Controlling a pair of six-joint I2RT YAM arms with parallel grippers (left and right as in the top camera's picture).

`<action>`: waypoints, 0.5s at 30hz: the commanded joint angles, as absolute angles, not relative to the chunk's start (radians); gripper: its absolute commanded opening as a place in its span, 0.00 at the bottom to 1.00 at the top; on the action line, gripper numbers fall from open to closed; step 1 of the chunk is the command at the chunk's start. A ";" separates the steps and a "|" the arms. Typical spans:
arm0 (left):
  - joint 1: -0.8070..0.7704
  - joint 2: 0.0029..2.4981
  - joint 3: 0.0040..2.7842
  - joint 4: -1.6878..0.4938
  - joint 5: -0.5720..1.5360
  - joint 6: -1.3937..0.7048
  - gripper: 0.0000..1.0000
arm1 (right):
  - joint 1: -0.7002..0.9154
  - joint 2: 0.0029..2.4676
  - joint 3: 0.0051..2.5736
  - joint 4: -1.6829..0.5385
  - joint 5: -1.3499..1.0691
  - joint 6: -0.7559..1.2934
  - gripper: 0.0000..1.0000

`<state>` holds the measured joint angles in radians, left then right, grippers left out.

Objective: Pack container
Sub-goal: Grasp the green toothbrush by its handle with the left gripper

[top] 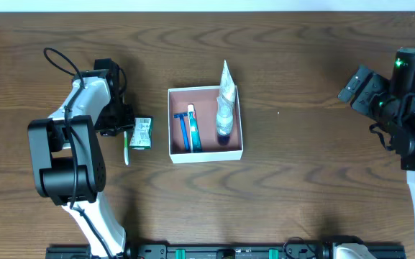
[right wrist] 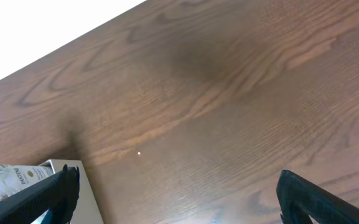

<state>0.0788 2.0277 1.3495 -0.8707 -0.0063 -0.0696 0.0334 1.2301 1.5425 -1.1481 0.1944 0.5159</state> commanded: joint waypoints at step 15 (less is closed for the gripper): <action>0.084 2.039 1.308 -0.847 0.064 -0.044 0.20 | 0.027 1.229 1.550 -1.148 0.198 0.527 0.99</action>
<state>0.0788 2.0270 1.3354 -0.8516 0.0536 -0.0559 0.0338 1.2301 1.5425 -1.1481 0.1944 0.5159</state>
